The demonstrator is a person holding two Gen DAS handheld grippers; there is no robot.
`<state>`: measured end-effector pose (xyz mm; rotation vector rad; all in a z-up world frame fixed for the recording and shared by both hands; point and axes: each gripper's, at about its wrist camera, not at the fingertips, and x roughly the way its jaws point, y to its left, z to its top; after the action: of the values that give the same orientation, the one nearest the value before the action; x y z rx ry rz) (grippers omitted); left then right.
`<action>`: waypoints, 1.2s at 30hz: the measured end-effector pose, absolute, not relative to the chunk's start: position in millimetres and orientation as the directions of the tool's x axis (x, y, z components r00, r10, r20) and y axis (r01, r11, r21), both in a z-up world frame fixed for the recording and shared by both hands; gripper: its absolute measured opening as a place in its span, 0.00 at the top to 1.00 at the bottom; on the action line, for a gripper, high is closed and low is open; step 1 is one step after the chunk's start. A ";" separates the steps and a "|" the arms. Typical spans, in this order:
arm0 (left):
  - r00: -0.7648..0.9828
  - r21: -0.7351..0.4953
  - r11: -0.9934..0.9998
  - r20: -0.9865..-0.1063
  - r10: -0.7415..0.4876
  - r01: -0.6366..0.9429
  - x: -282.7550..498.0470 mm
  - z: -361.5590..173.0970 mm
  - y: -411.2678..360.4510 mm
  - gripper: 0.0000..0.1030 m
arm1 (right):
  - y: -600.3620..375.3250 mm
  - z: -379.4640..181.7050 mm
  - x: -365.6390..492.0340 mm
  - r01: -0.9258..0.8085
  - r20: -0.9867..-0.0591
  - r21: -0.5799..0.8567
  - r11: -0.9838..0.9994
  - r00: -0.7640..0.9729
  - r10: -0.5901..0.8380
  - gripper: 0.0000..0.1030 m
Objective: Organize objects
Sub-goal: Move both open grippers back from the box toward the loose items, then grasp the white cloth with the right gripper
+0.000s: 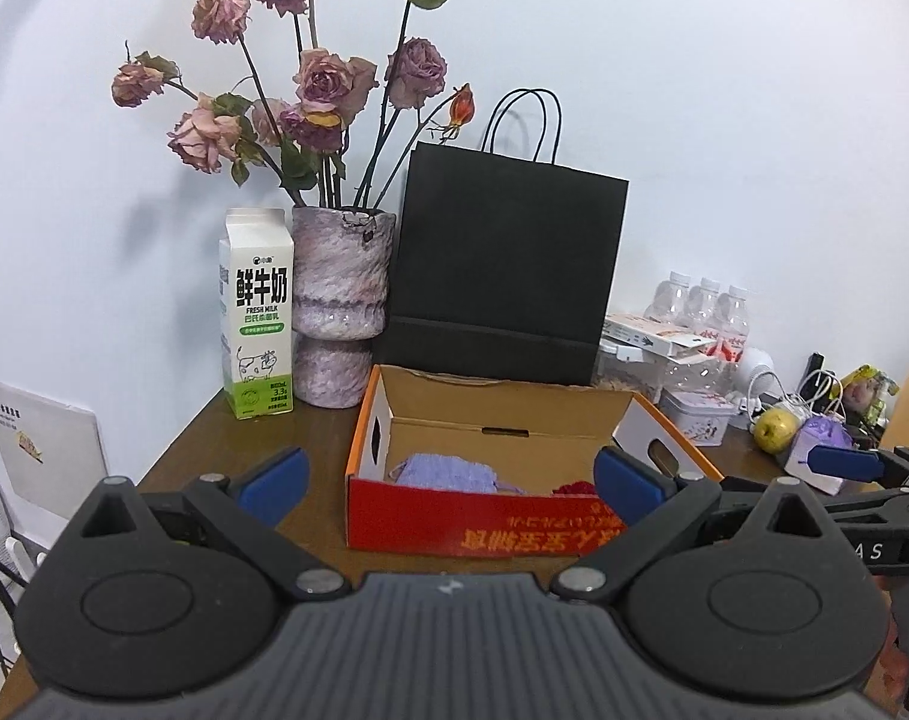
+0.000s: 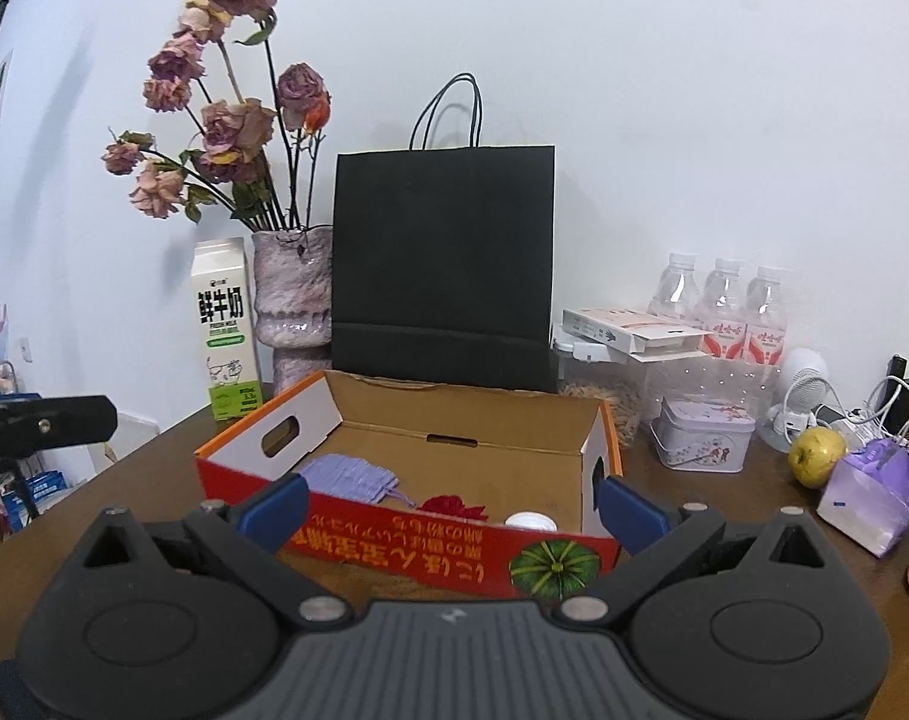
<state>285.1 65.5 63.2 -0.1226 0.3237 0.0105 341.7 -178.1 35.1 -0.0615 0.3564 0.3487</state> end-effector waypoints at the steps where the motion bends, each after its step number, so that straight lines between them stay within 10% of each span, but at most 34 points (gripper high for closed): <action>1: 0.948 -0.116 0.993 -0.319 -0.008 -0.030 281.2 63.6 64.4 0.00 | -180.9 35.4 336.6 -0.345 -0.351 0.001 0.939 0.879 0.323 0.00; 36: 0.935 -0.102 0.995 -0.353 -0.028 -0.009 173.6 28.4 30.4 0.00 | -287.6 -20.2 227.1 -0.300 -0.459 -0.055 0.952 0.855 0.243 0.00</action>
<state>173.6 30.4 28.4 -0.1026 0.3625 -0.0095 227.1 -287.6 -20.2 -0.1262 0.4654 0.2864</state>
